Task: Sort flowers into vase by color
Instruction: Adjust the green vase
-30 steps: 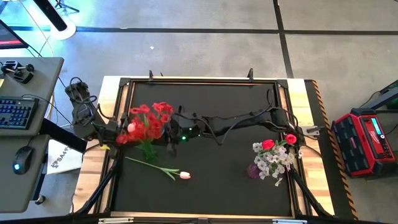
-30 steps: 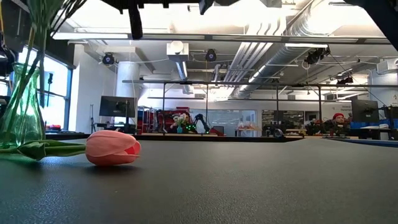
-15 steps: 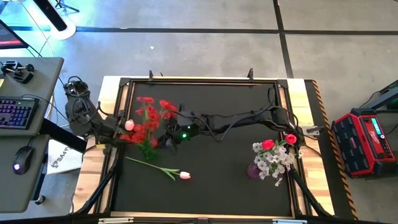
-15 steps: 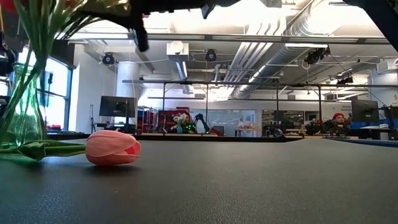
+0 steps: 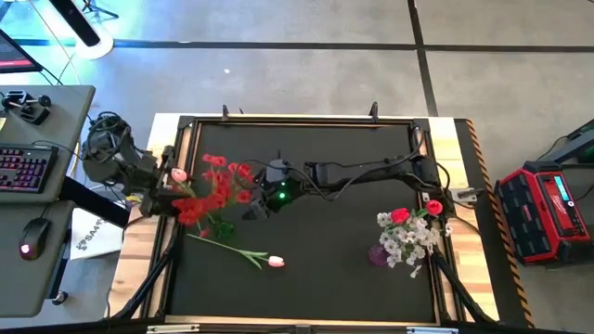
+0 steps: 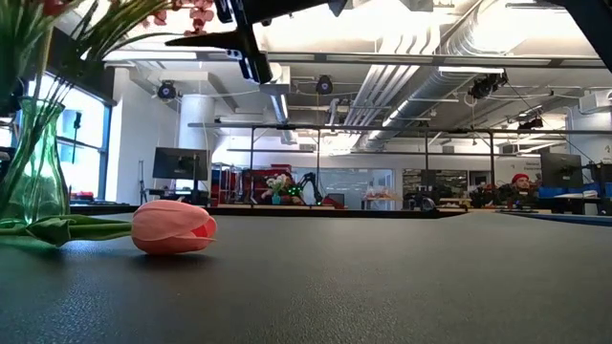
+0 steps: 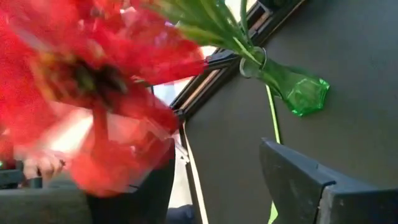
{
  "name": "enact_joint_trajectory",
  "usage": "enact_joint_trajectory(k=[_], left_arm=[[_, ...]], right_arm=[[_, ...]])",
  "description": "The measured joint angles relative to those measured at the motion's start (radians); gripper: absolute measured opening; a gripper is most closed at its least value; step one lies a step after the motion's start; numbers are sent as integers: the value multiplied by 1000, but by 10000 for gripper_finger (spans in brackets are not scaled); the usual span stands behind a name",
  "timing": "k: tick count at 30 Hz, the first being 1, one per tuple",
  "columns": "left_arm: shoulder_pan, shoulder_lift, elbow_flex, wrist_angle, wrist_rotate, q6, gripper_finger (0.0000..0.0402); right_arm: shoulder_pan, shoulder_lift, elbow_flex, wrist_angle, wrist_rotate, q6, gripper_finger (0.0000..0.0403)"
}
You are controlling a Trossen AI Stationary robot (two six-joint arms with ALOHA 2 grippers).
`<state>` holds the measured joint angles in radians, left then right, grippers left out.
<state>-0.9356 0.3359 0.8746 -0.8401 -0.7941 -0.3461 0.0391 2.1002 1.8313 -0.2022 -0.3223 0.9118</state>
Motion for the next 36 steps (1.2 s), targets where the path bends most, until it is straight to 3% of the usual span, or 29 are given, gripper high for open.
enact_joint_trajectory(k=[5,11,14,19,25,28,32,36], left_arm=[[0,20,-20,7,-53,-45,232],[0,43,-9,101,-392,55,248],[0,43,24,164,-451,69,248],[0,51,106,173,-290,129,248],[0,95,193,163,-206,94,248],[0,141,208,92,-196,77,248],[0,219,203,-40,-103,-10,248],[0,315,202,-120,14,-71,248]], right_arm=[[0,-1,0,-8,-40,9,207],[-6,-1,0,-33,-142,53,206],[-4,-1,0,-59,-166,57,206],[5,-1,0,-96,-211,58,206],[13,-9,0,-189,-204,-23,206],[31,-4,0,-253,-143,-155,206],[69,8,0,-356,-32,-387,205],[78,-1,0,-431,99,-382,204]])
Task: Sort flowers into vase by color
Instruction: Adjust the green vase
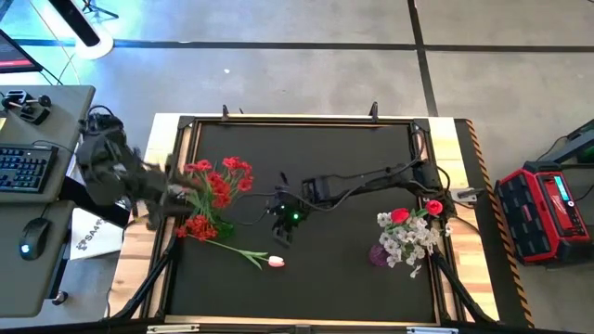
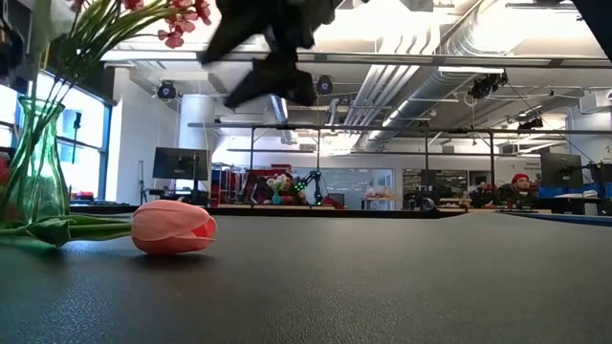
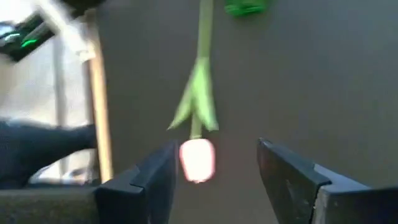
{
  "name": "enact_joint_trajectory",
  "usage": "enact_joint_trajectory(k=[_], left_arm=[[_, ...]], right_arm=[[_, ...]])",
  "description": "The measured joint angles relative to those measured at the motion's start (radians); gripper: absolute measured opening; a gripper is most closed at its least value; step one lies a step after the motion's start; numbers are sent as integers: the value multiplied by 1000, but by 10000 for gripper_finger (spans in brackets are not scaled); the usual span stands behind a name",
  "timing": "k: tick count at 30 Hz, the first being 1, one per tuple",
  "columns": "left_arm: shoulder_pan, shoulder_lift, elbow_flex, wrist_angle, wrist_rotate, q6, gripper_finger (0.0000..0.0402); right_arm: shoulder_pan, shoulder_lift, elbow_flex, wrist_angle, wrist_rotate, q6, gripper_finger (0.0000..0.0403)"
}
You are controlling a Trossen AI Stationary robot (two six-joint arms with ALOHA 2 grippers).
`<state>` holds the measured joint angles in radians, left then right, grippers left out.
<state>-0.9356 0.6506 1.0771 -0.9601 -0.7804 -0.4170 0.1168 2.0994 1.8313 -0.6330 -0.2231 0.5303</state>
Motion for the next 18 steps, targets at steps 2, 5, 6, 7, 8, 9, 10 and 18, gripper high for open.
enact_joint_trajectory(k=[2,5,6,7,8,9,10,18], left_arm=[[0,46,1,-3,60,0,248],[0,116,9,-5,162,-1,248],[0,141,13,-5,192,-1,248],[-1,165,18,-6,216,-4,248],[-2,191,21,-6,235,-13,248],[-4,213,24,-6,255,-24,248],[-9,234,25,-5,270,-33,248],[-44,380,28,38,319,-53,227]], right_arm=[[-2,-15,0,-5,44,12,200],[-1,-64,0,2,101,11,190],[-4,-86,0,4,119,11,186],[-4,-107,0,-3,136,11,182],[-6,-129,0,-6,150,10,177],[-9,-153,0,-6,165,6,174],[-14,-178,0,-7,176,3,170],[-57,-337,0,-14,235,0,152]])
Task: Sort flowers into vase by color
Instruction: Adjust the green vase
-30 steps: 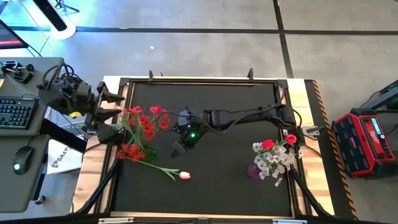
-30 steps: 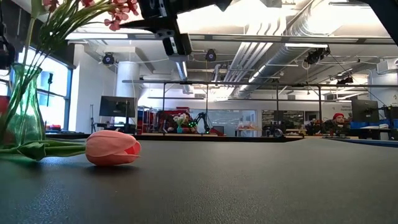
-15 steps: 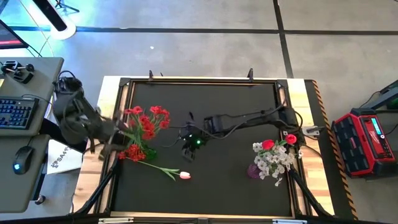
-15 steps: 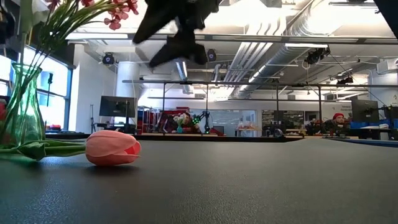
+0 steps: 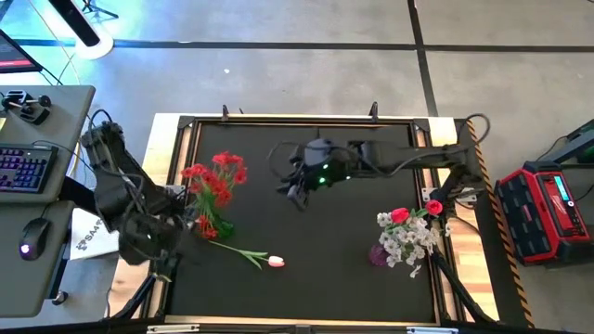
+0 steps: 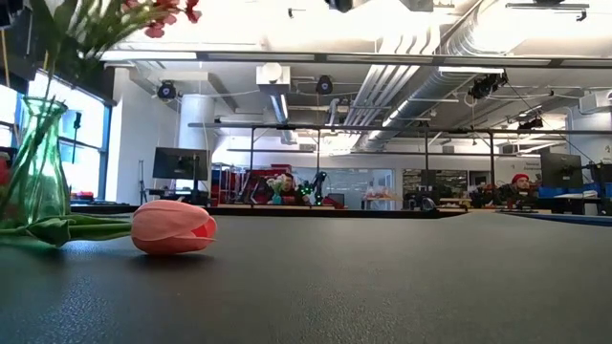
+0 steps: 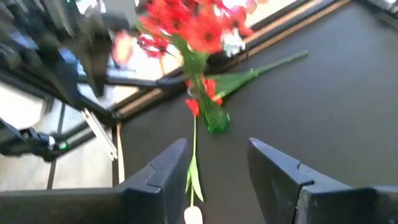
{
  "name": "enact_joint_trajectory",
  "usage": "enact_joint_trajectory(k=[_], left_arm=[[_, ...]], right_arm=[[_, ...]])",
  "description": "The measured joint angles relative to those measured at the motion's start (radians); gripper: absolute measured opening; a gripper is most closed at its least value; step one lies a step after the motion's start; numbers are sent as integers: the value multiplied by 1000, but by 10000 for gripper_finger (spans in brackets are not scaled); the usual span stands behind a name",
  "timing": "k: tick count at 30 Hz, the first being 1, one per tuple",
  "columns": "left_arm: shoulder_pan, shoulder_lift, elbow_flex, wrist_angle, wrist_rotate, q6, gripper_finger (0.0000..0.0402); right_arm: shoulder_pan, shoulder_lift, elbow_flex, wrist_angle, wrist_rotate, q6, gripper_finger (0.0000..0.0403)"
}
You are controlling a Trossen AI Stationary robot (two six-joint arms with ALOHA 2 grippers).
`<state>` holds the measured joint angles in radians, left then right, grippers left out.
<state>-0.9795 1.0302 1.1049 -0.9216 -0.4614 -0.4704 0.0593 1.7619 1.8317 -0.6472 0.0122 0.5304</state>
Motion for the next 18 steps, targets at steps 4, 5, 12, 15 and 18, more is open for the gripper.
enact_joint_trajectory(k=[4,5,12,15,18], left_arm=[[1,70,-1,-6,6,-29,213],[2,85,-1,-8,6,-40,210],[-2,142,-2,-18,19,-165,204],[-15,154,-2,-19,12,-231,204],[-23,135,-3,-56,-50,-365,204]], right_arm=[[-15,-35,0,4,7,3,151],[-17,-36,0,3,7,3,151],[-20,-35,0,6,2,-7,151],[-19,-34,0,6,0,9,151],[-17,-28,0,-2,-9,42,151]])
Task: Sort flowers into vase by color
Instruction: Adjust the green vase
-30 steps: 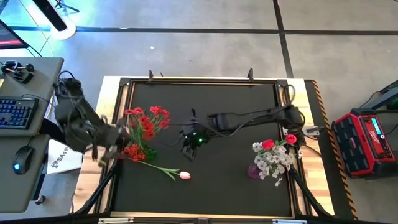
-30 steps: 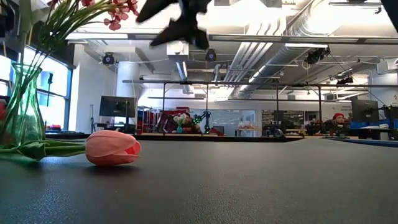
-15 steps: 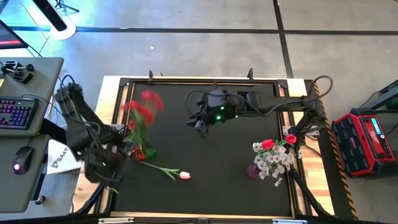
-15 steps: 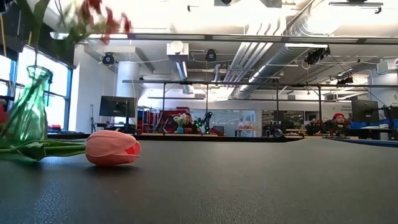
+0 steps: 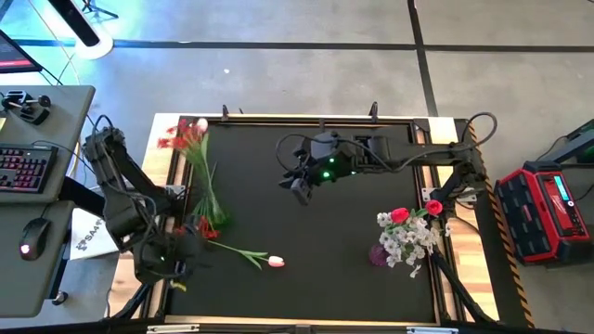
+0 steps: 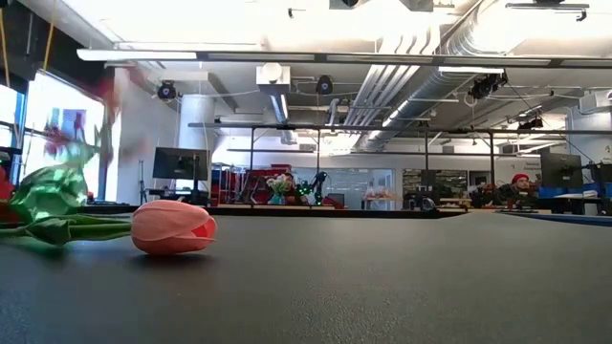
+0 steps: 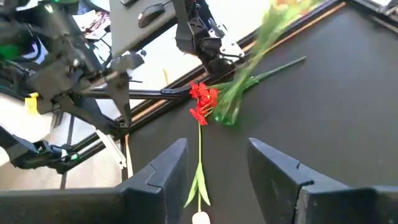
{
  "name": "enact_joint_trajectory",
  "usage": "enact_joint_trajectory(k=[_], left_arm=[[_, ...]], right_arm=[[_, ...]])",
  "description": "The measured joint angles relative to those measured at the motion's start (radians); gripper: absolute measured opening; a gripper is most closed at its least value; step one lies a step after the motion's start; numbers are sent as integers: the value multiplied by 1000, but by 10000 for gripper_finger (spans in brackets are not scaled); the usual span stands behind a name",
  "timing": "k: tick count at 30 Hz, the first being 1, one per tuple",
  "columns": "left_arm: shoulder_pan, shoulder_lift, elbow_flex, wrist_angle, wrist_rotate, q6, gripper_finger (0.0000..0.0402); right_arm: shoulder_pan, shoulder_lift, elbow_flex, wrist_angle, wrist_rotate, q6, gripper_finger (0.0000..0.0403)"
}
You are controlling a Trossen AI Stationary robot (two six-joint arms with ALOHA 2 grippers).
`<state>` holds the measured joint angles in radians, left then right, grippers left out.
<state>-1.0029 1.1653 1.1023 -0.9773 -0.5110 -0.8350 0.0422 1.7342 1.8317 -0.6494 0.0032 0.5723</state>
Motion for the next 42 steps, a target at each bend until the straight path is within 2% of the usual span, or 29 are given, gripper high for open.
enact_joint_trajectory(k=[6,10,14,18,21,24,33,36,40,42], left_arm=[[-14,-94,0,2,-159,-80,204],[42,-141,0,-2,-230,-150,204],[96,-215,0,-80,-237,-326,201],[118,-283,0,-256,-257,-542,189],[128,-311,0,-369,-229,-657,180],[141,-324,0,-413,-186,-708,174],[162,-322,-29,-479,-24,-826,172],[174,-320,-66,-490,-25,-913,172],[222,-324,-151,-502,-82,-1082,172],[260,-331,-197,-524,-67,-1141,172]], right_arm=[[6,74,-1,-7,-21,59,151],[6,104,-1,-8,-49,97,151],[1,117,-1,-7,-18,111,151],[-19,172,0,29,-11,176,151],[-49,236,-1,92,-91,174,151],[-76,295,-2,183,-188,154,151],[-131,418,-2,327,-272,196,151],[-160,449,-1,330,-288,206,151],[-207,466,-1,325,-295,228,151],[-231,466,-1,318,-297,240,151]])
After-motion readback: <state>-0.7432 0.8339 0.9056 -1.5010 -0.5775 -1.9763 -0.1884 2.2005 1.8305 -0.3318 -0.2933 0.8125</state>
